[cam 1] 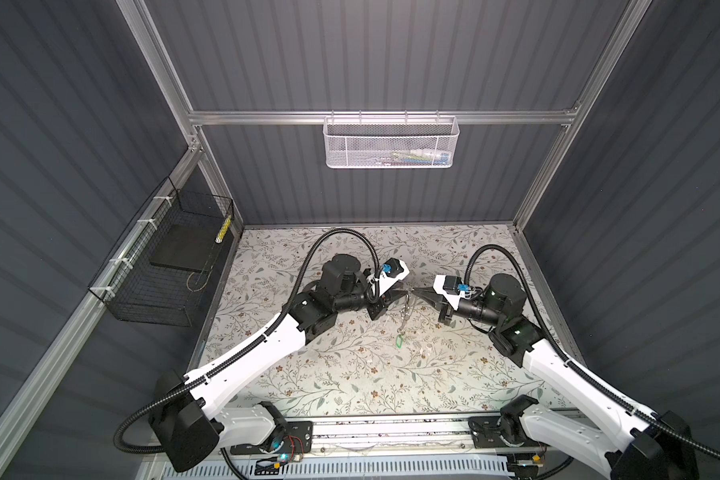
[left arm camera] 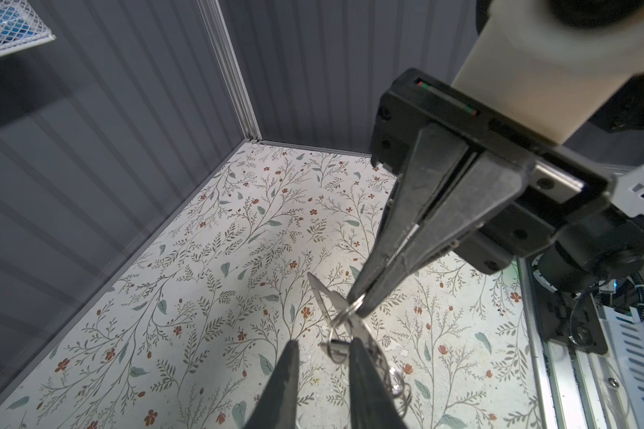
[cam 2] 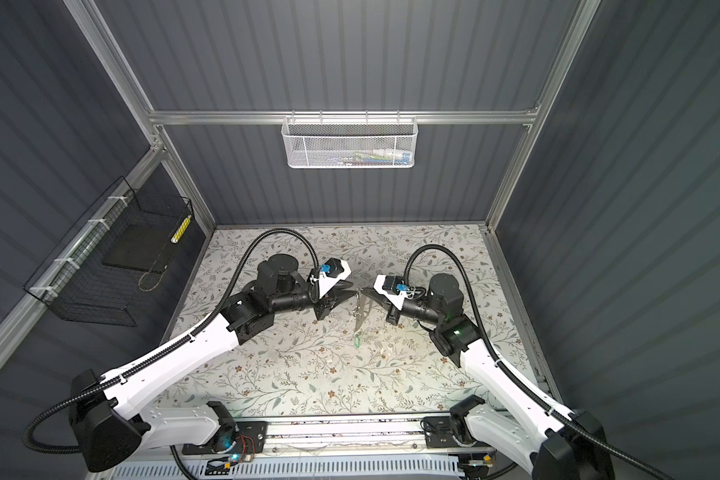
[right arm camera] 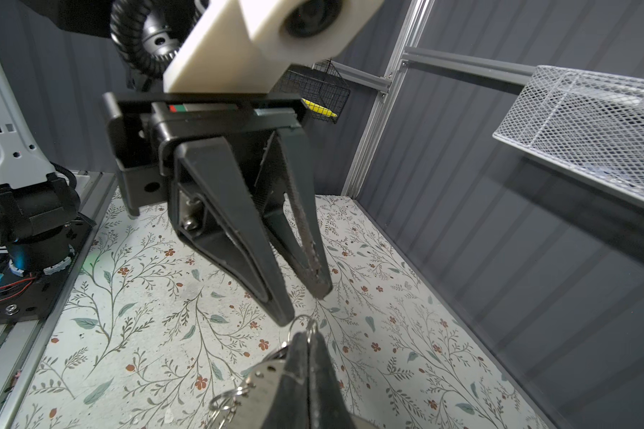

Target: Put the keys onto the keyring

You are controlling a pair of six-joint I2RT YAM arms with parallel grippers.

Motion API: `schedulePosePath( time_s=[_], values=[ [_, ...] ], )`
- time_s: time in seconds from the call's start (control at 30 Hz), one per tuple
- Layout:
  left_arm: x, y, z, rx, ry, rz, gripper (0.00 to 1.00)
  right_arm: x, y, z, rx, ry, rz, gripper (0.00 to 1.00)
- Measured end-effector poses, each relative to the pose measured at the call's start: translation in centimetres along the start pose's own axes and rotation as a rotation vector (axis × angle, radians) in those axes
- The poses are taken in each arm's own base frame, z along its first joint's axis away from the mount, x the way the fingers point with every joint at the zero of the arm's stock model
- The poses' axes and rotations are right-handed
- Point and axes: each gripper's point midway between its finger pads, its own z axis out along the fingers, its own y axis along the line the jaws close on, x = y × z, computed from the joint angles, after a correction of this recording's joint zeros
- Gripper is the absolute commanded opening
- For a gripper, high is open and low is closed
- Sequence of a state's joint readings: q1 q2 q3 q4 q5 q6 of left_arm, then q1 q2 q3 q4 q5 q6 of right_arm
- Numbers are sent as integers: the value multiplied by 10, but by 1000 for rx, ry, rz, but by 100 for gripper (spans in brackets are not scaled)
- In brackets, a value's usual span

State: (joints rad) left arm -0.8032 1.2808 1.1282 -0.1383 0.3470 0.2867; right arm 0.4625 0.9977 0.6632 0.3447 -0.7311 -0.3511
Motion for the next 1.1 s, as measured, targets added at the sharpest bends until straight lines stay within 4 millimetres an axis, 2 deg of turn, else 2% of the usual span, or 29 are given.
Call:
schedulePosePath(
  time_s=[0.37, 0.5, 0.7, 0.77, 0.9, 1.1],
  values=[
    [13, 1, 5, 73, 55, -33, 11, -2, 3, -2, -7, -10, -15, 0],
    [16, 2, 3, 86, 65, -40, 4, -3, 5, -3, -10, -15, -18, 0],
    [12, 2, 2, 113, 60, -36, 2, -7, 7, -3, -22, -34, -31, 0],
    [11, 1, 4, 128, 59, -34, 3, -8, 7, -3, -23, -39, -35, 0],
    [12, -2, 7, 156, 60, -29, 15, -8, 7, -3, -27, -40, -35, 0],
    [13, -6, 6, 176, 64, -22, 22, -8, 9, -4, -37, -44, -35, 0]
  ],
)
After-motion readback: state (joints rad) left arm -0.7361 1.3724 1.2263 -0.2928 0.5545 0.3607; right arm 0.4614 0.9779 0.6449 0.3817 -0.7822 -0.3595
